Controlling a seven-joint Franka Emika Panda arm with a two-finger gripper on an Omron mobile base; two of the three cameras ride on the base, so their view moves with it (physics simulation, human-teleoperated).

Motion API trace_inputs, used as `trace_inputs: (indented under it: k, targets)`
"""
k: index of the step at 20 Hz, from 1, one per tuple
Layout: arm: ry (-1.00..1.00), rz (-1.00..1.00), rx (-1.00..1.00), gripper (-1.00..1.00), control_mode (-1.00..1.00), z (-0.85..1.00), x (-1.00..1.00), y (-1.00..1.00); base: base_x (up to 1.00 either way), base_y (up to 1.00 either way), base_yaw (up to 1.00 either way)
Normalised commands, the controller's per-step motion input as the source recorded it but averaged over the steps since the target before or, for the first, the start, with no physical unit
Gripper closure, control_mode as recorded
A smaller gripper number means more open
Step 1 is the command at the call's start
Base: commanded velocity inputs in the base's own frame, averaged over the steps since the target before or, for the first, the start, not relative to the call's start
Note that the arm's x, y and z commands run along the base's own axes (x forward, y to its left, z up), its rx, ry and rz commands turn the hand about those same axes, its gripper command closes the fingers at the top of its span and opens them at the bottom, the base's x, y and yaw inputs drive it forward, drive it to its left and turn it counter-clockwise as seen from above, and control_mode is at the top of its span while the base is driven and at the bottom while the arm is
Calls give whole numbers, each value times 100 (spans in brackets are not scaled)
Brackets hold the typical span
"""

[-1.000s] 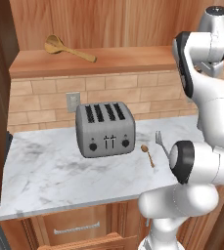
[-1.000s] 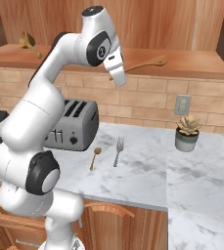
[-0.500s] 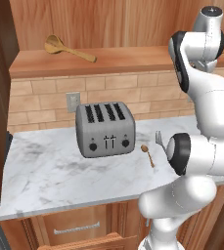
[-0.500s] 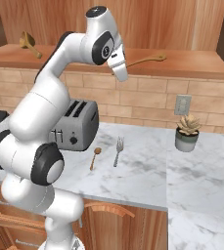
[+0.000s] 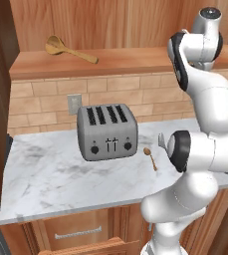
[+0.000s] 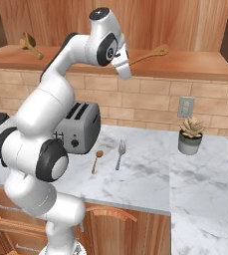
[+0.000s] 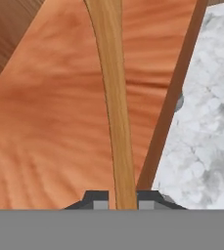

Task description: Organize the utensils by type. Pick up the wooden spoons from the counter and place them in the open cabinet. Then pick up the metallic utensils from the counter and place them in the open drawer.

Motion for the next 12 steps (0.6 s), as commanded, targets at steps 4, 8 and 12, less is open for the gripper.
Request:
trace_inputs:
  k: [4,8,12]
  targets:
    - [-1,0,0,100,-100,0,29,0,0,0,0]
    - [-4,0,0,100,-100,0,24,0,0,0,0]
    - [-4,0,0,100,-100,0,25,0,0,0,0]
